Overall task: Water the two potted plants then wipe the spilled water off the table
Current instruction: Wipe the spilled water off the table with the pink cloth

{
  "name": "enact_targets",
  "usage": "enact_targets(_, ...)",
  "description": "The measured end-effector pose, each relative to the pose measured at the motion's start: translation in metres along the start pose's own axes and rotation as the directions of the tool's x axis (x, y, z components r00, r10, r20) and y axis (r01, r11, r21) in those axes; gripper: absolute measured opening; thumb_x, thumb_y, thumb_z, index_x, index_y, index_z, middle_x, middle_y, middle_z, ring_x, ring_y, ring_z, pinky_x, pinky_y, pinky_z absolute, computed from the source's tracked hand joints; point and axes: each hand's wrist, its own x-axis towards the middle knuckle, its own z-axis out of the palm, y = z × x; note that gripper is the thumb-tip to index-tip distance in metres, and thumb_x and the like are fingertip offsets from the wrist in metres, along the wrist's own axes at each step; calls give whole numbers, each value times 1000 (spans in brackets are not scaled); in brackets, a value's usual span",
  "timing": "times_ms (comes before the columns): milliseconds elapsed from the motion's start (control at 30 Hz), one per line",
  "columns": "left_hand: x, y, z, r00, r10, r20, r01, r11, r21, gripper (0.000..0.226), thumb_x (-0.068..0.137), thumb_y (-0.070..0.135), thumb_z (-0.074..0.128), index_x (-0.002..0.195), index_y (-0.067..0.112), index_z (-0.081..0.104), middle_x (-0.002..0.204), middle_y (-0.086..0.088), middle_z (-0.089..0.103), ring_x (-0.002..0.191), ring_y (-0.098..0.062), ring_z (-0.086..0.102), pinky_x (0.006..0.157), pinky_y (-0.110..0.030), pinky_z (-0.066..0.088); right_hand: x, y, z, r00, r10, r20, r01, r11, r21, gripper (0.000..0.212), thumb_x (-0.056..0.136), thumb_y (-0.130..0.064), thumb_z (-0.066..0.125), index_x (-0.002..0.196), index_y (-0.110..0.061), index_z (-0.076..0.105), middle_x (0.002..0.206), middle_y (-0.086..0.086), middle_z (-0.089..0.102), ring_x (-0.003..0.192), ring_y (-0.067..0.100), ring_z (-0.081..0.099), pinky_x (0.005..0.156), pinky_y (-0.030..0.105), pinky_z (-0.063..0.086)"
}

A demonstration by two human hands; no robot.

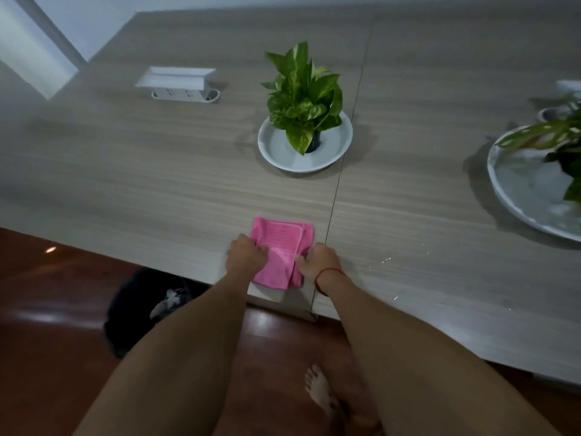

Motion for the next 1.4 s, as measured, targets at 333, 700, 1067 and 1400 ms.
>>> enact_targets(333,-4,16,9,995,31,94,6,931,-364,26,99,22,52,81,5,56,81,-10,60,69,-21,59,61,-29,51,6,0,5,984,163,66,-175,923,343,20,82,-8,62,65,-16,56,61,-1,56,50,10,53,36,14,37)
enact_targets(700,-34,77,42,973,176,148,-160,981,-113,34,93,34,63,94,0,63,71,-5,59,68,-22,62,61,-30,48,0,42,-76,929,212,-304,-249,964,-91,18,88,-30,60,93,-13,60,85,4,58,80,23,58,70,30,49)
enact_targets(1067,10,30,45,931,188,-313,-156,980,123,44,100,28,40,141,13,44,146,-16,41,137,-32,36,112,-46,30,29,55,-9,924,-370,-96,256,785,-564,58,98,-47,30,150,-23,19,158,7,14,145,26,11,117,46,6)
enact_targets(1400,29,15,80,895,173,-410,-159,985,69,55,101,36,22,156,27,21,165,-6,11,154,-20,1,124,-44,-2,77,43,19,868,-470,-163,255,702,-665,66,94,-55,21,151,-29,1,160,11,0,146,29,-6,117,53,-2)
